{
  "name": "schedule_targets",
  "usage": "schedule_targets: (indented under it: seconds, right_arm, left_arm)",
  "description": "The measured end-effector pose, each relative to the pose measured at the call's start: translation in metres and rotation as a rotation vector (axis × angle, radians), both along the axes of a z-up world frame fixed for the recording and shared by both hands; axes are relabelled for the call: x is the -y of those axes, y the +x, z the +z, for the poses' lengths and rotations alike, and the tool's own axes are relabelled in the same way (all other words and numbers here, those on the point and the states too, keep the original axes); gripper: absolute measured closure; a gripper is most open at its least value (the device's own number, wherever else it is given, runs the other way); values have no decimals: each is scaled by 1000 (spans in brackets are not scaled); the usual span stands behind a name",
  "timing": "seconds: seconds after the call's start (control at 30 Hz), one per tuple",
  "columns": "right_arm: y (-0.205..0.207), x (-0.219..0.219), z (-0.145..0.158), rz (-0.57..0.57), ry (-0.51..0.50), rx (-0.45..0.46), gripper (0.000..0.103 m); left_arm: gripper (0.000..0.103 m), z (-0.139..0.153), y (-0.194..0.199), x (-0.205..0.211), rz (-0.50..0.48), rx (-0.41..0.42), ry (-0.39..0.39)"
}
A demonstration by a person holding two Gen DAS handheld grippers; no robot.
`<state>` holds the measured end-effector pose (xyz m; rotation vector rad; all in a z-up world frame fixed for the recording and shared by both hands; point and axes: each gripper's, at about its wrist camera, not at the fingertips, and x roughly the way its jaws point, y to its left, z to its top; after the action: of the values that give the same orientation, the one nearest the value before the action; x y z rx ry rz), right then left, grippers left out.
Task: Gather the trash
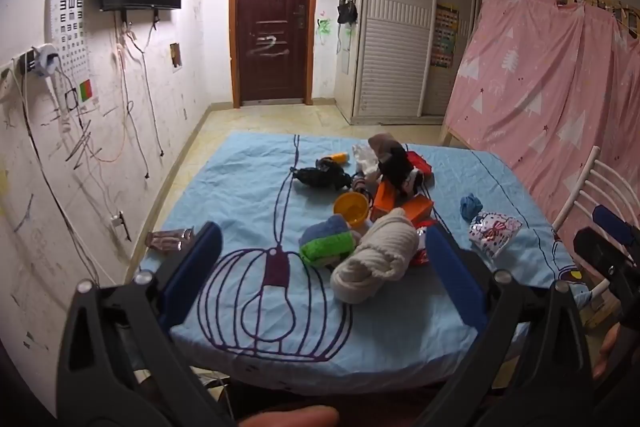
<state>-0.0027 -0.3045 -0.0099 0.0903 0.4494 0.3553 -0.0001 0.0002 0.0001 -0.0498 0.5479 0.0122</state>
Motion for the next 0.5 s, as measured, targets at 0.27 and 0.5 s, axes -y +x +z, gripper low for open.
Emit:
schedule_targets:
  seconds: [0.27,0.5]
  right_arm:
    - [0,0,1,-2,4,1,8]
    - [-1,-3,0,-1,-8,1,8]
  left_arm:
    - [6,0,-1,-1,-1,-2,-1]
    - [6,0,0,0,0,-3,0]
